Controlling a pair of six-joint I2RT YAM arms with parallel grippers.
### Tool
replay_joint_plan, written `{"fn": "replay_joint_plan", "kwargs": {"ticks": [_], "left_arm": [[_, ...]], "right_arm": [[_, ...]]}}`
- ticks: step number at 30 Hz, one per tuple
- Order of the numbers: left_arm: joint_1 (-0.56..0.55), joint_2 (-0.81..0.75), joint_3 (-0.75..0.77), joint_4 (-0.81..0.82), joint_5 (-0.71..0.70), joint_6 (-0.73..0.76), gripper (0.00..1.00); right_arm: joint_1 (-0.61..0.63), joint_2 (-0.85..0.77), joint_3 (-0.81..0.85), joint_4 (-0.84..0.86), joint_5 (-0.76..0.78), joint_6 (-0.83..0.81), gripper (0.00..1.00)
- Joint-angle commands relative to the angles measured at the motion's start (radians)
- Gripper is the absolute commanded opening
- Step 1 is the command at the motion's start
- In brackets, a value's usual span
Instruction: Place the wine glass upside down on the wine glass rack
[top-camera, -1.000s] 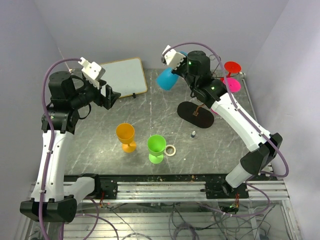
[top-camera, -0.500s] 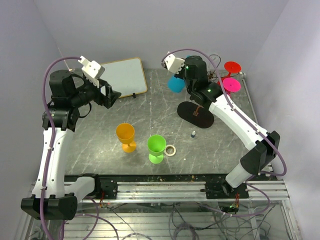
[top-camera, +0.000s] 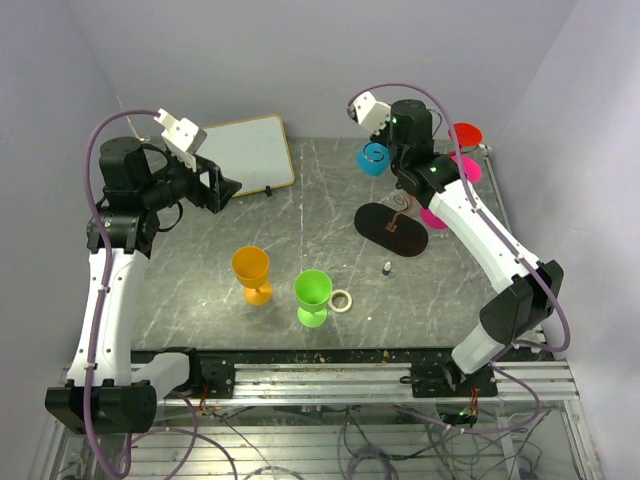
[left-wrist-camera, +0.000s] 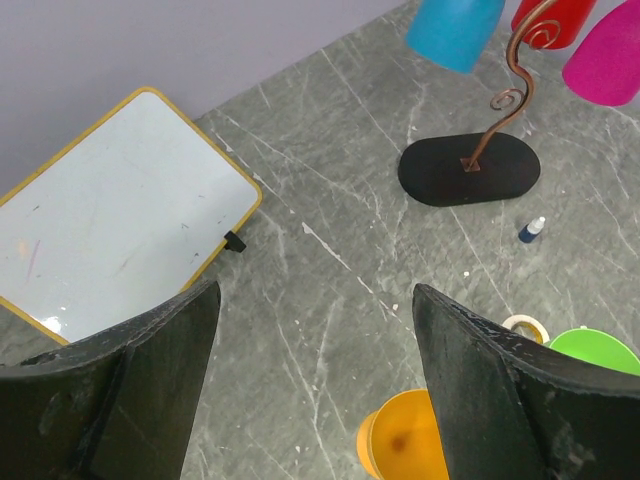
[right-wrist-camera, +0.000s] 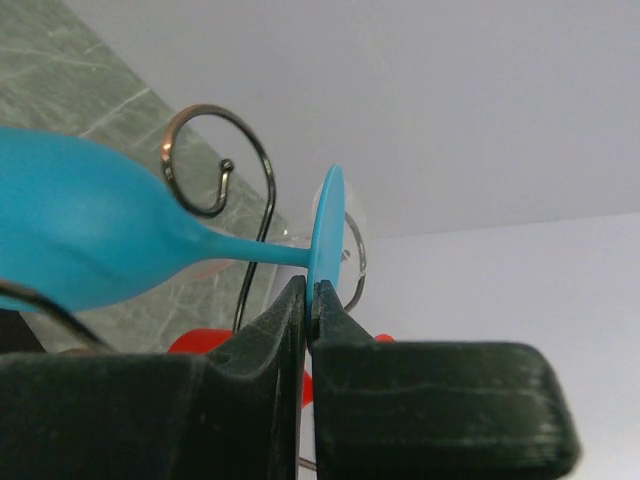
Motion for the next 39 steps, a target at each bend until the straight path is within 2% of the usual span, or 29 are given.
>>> {"fn": "replay_joint_plan", "kwargs": {"ticks": [1,20,39], "left_arm": [[0.015,0.0,-0.006,0.046,0.034,-0.01,0.88],[0.015,-0.012,0.013,0.034,0.04,-0.002,0.88],[0.015,-0.022,-0.001,0.025,0.04,0.013,0.88]], "right_arm": [[-0.011,0.044,0.071,0.021,0.011,0.03,0.0],[-0.009,0.21,0.294,-0.007,0.04,-0.009,0.0],[0.018,0.152,0.25,-0.071,-0.055,0.04,0.0]]}}
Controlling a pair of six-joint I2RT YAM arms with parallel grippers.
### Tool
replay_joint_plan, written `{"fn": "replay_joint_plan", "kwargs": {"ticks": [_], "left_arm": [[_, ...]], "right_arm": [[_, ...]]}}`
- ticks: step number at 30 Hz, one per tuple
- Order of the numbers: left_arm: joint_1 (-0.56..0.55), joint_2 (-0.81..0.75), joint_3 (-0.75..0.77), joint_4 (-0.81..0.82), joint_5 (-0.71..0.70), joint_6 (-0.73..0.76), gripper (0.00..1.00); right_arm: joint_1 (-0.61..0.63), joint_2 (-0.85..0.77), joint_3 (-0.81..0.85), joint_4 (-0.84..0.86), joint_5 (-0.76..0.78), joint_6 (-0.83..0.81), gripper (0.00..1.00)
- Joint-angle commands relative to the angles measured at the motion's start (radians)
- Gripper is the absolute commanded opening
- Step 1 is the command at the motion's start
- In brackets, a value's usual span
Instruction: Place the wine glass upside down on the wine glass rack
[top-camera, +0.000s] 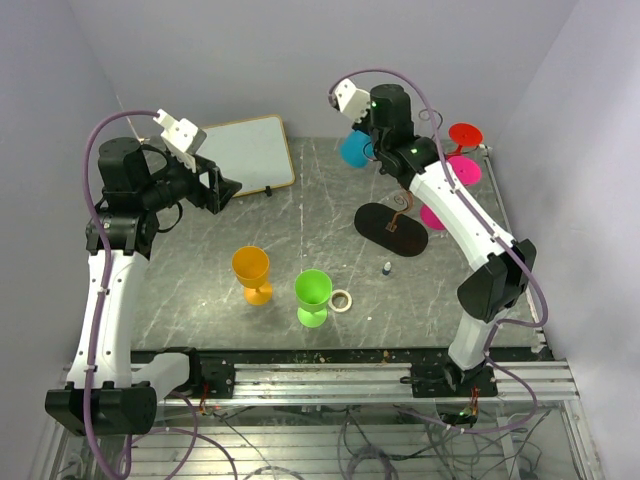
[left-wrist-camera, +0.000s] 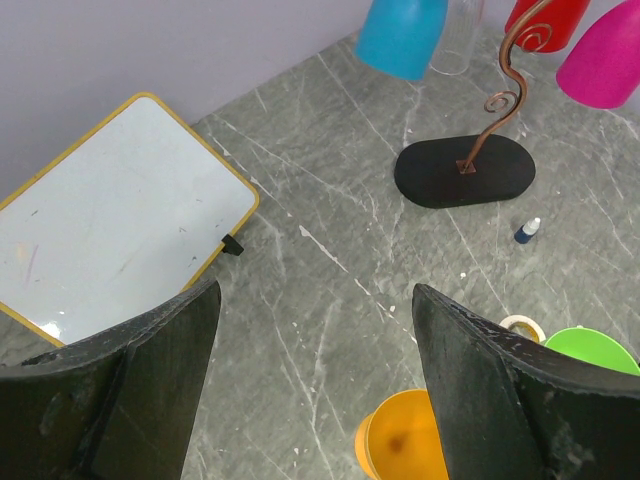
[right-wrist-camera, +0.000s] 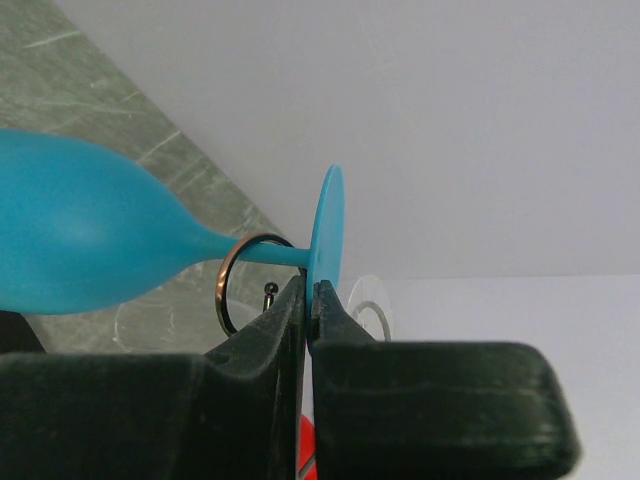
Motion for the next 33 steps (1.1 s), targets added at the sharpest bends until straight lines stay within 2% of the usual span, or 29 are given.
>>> {"fn": "replay_joint_plan", "kwargs": {"ticks": [1,16,33], "left_arm": [[0.007,-0.016,0.001,0.02,0.03,0.011,0.88],[0.008,-0.026,-0.01,0.016,0.03,0.019,0.88],[0.01,-0.04,-0.028,0.018,0.035,0.021,0.88]], "right_arm": [[0.005,-0.053,-0.015,0.014,-0.027,0.015,0.0],[0.008,-0.088,-0.046,-0.013,-0.052,0.041,0.01],[0.007,-0.129,-0.132,0.015,-0.041,0.01,0.06]]}}
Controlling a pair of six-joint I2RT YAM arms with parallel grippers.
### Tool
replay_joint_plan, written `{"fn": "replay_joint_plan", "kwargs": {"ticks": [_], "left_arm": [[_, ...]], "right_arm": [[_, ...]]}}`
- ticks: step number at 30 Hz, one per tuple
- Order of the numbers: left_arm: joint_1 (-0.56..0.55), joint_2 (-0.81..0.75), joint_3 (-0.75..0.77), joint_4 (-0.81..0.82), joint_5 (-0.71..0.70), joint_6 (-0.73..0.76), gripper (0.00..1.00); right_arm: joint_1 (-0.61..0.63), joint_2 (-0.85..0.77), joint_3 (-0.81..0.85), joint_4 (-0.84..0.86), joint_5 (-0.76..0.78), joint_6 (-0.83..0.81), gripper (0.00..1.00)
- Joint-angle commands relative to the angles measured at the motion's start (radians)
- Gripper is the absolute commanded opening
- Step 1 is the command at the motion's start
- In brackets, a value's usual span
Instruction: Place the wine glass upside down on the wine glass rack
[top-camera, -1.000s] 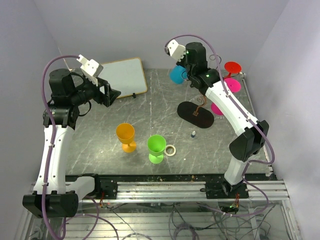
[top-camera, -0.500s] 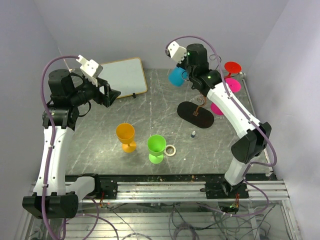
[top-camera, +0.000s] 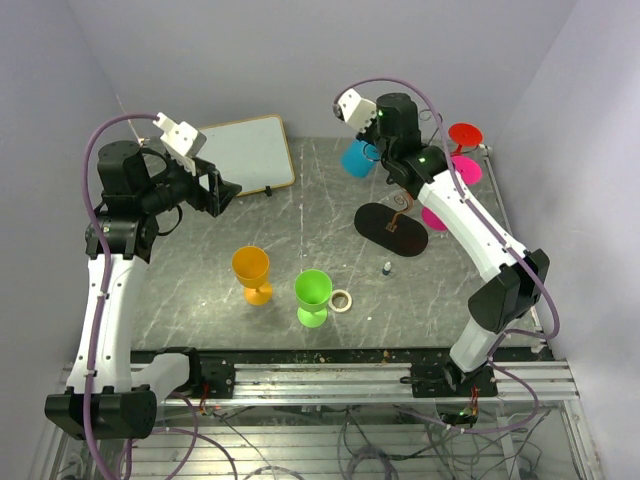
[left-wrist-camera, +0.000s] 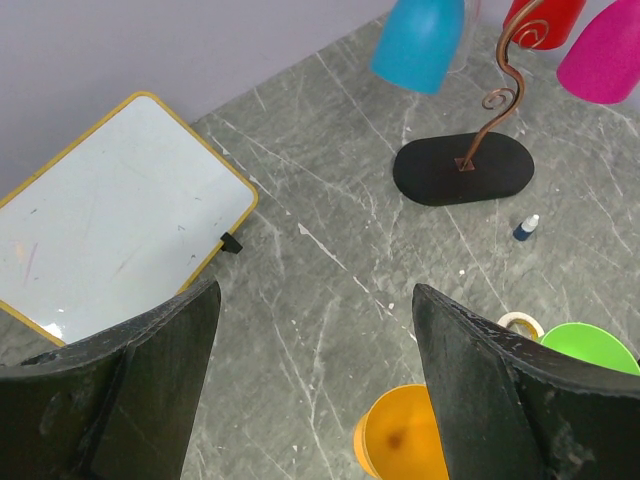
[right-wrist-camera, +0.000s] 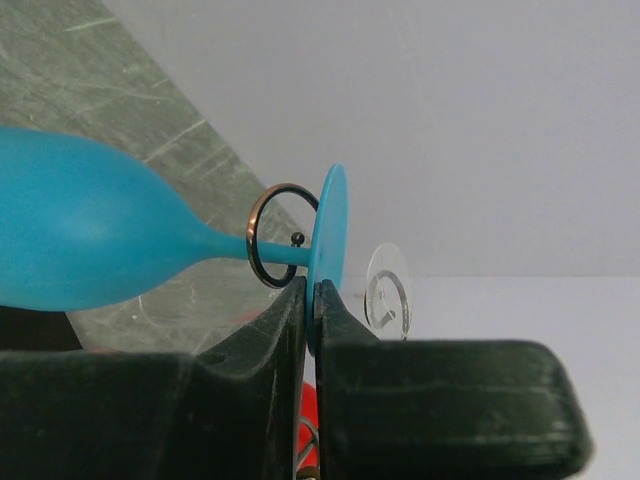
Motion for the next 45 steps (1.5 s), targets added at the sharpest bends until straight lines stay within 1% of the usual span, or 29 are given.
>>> {"fn": "replay_joint_plan", "kwargs": {"ticks": [1,16,23,29,38,43,45], "left_arm": [[0.009,-0.022,-0.012,0.019,0.035,0.013,0.88],[0.014,-0.024,-0.025,0.029,0.041,0.005,0.88],[0.016,-0.028,-0.036,0.035,0.045,0.006,0.88],[0.017,-0.029,-0.039,0.037,0.043,0.009,0.88],[0.017,-0.033,-0.05,0.042,0.044,0.011,0.88],[0.018,-0.032,-0.05,0.042,0.045,0.009,0.88],[0.019,-0.033,-0.052,0.043,0.044,0.011,0.88]], "right_arm": [[0.004,-0.034,-0.022,0.03,0.01,-0.01,0.07],[0.003,-0.083,-0.093,0.054,0.041,-0.02,0.22],[0.001,-0.083,-0.101,0.048,0.048,-0.016,0.26],[0.0,-0.089,-0.119,0.052,0.056,-0.025,0.36],[-0.016,-0.109,-0.136,0.048,0.058,-0.024,0.57],[-0.019,-0.121,-0.135,0.048,0.062,-0.026,0.64],[-0.019,-0.128,-0.135,0.045,0.064,-0.025,0.65]]}}
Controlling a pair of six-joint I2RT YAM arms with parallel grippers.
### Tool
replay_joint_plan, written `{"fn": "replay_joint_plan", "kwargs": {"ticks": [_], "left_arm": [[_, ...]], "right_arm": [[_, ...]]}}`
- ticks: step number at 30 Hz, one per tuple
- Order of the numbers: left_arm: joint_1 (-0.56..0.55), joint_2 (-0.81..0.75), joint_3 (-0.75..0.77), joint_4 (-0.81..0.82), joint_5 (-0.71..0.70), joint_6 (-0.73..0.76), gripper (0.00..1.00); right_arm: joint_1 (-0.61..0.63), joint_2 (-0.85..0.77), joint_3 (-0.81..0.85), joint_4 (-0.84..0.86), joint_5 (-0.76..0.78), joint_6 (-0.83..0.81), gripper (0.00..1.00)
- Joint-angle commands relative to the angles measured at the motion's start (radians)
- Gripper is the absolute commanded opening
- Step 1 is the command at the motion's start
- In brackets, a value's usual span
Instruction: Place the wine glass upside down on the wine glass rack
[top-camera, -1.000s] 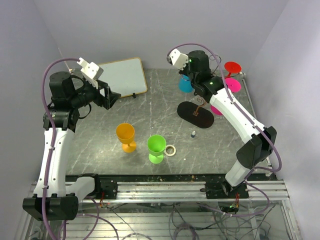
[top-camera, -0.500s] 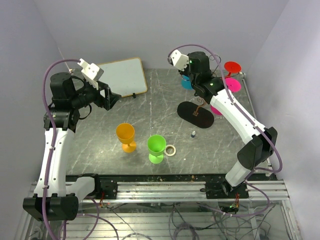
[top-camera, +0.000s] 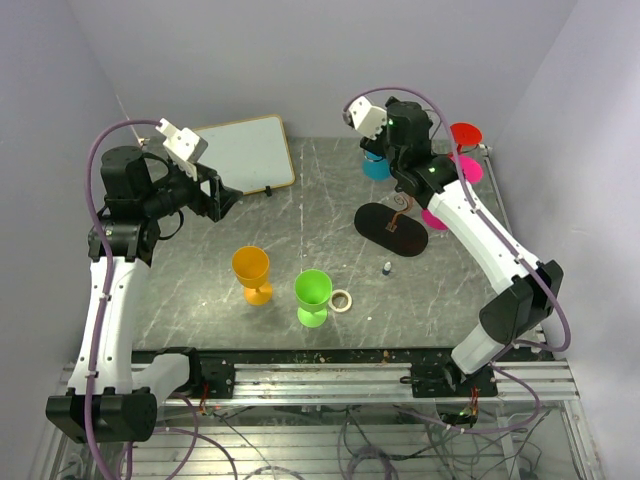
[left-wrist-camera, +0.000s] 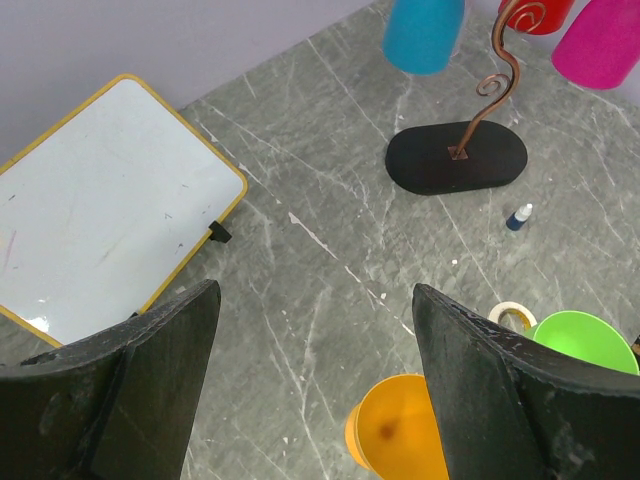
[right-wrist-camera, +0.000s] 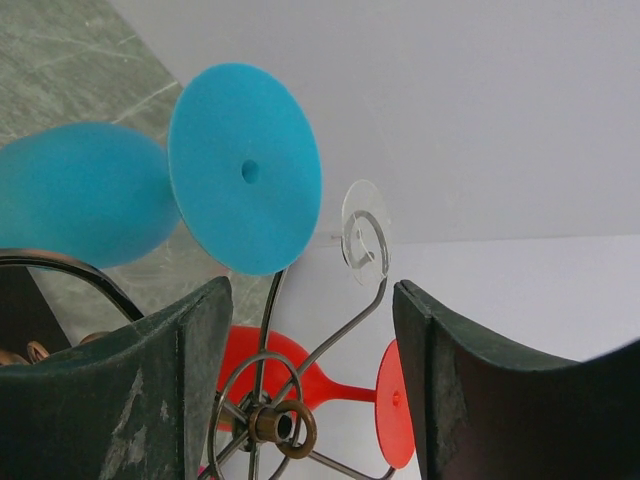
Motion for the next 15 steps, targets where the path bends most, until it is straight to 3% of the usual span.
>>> {"fn": "replay_joint_plan", "kwargs": {"ticks": [1,15], "left_arm": [[0.014,-0.018,-0.007,0.038,0.028,0.011,0.88],[0.017,-0.03,-0.022,0.044,0.032,0.007,0.88]], "right_arm": [[-0.003,-0.039,-0.013,0.006,0.014,0.008,0.65],[-0.024,-0.107,0.01,-0.138,-0.112,0.067,0.65]]}}
